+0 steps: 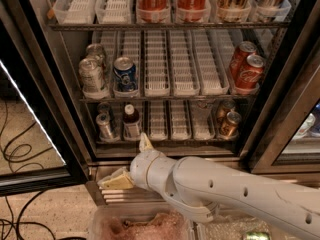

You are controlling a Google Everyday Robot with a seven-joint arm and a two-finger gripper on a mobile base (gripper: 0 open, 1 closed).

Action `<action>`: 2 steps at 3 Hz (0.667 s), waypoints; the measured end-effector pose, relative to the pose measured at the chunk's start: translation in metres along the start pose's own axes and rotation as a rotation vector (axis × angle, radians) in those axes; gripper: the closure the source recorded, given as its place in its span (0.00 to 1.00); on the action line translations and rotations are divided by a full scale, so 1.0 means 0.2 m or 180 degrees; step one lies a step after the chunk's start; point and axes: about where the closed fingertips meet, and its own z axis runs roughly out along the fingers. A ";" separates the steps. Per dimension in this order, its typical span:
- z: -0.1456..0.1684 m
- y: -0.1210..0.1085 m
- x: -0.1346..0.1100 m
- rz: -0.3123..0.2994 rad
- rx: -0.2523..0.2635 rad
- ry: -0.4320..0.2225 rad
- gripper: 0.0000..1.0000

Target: Pick redbull can from bottom shelf of fridge

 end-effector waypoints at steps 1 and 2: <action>0.09 0.01 -0.01 -0.0064 -0.0123 -0.0107 0.00; 0.24 0.02 -0.05 -0.0135 -0.0242 -0.0324 0.00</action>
Offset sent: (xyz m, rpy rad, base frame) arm 0.0492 0.0681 -0.0277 0.1414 -0.0968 0.1593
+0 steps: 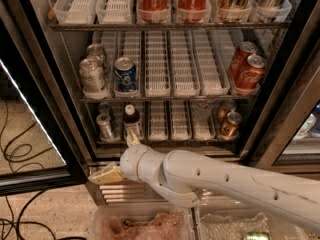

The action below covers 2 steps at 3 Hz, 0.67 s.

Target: Pick redbull can from bottom shelf of fridge

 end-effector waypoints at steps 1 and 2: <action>0.13 0.03 0.05 0.0004 -0.0155 -0.0058 0.00; 0.16 0.02 0.05 0.0001 -0.0148 -0.0086 0.00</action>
Offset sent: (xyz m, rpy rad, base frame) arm 0.0065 0.0145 -0.0134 0.0140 0.0043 0.0350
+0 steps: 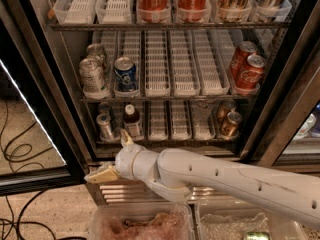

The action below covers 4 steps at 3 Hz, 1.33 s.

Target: Pick redbull can from bottom shelf of fridge

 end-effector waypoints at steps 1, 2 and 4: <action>0.04 -0.05 0.02 -0.0028 0.0017 -0.0017 0.00; 0.07 -0.11 0.07 -0.0056 -0.0034 -0.0058 0.00; 0.10 -0.15 0.20 -0.0116 -0.0508 -0.0173 0.00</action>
Offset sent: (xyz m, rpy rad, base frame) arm 0.0394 -0.0129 -0.0281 0.0196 -0.0264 0.0452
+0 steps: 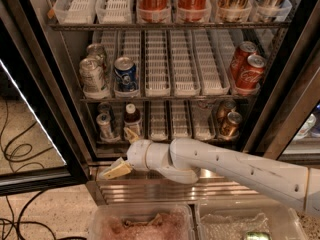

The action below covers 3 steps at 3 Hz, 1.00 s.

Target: Pick redbull can from bottom shelf of fridge

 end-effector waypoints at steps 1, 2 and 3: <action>0.00 0.00 -0.01 -0.0011 0.0028 -0.0038 0.00; 0.01 0.02 0.03 0.0002 0.0236 -0.0144 0.00; 0.08 0.02 -0.03 0.0022 0.0529 -0.0366 0.00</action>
Offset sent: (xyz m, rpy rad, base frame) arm -0.0005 0.0158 0.0089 0.1416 -0.0987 -0.2057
